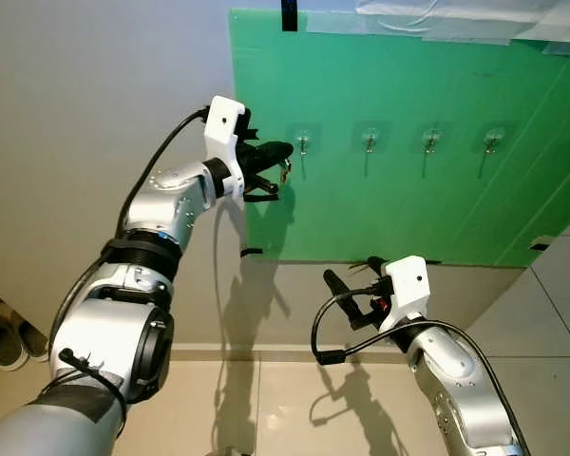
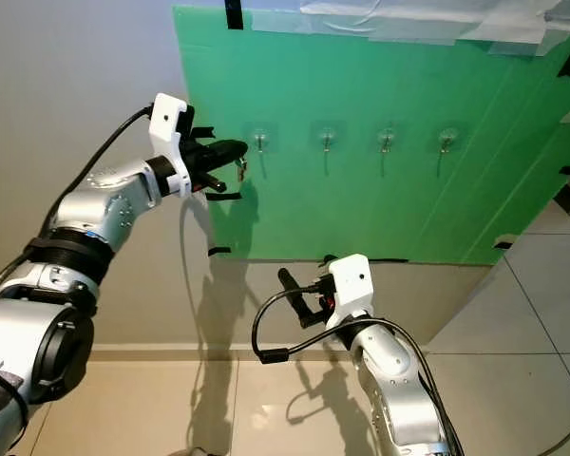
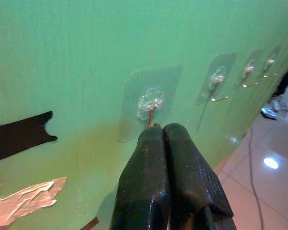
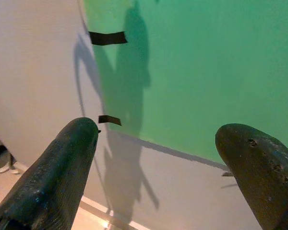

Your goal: Hang keys on a hook

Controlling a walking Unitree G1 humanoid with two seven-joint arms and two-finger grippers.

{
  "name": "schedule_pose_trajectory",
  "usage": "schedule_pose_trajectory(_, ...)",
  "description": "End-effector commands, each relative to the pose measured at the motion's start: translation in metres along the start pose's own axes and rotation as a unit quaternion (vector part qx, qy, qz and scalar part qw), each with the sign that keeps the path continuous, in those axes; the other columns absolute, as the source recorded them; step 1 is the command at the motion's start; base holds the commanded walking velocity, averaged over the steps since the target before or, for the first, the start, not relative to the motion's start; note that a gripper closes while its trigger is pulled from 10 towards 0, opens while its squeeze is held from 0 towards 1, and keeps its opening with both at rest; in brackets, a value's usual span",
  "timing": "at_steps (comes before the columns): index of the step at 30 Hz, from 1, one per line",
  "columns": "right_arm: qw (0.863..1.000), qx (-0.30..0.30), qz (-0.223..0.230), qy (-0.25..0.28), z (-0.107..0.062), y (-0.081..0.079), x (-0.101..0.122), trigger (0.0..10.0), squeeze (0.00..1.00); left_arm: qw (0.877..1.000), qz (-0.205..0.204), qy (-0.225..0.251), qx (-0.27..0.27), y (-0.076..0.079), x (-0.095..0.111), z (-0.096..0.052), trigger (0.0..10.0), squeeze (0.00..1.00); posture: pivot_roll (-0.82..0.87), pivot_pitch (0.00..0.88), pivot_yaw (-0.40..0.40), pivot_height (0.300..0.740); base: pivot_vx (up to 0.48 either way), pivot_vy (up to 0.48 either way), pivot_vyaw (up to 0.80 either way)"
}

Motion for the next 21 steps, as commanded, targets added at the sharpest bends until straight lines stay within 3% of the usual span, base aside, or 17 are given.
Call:
schedule_pose_trajectory(1, 1.0, 0.01, 0.002, 0.007, 0.002, -0.001, 0.005, 10.0, 0.21, 1.0, 0.009, 0.001, 0.016, -0.001, 0.002, 0.004, 10.0, 0.0, -0.1, 0.0, 0.036, 0.74, 0.0, 0.0, 0.0)
schedule_pose_trajectory(9, 1.0, 0.013, 0.001, 0.006, 0.001, -0.002, 0.005, 10.0, 0.21, 0.999, 0.01, 0.009, 0.042, 0.007, 0.003, 0.017, 10.0, 0.0, -0.11, 0.0, 0.045, 0.74, 0.0, 0.0, 0.0)
schedule_pose_trajectory(21, 1.0, 0.015, 0.003, 0.004, 0.001, -0.003, 0.003, 10.0, 0.21, 0.997, 0.017, 0.026, 0.066, 0.006, 0.009, 0.021, 10.0, 0.0, -0.12, 0.0, 0.054, 0.74, 0.0, 0.0, 0.0)
Point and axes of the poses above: a point about 5 cm out from each wrist's last joint towards the gripper, its own z axis pointing out of the wrist towards the gripper, its own x axis along the axis of the wrist's last joint, y = z × x, the point moved 3 cm from there along z, pointing out of the wrist towards the gripper, and after that the axes turned 13 degrees about -z, right-handed, at the moved point
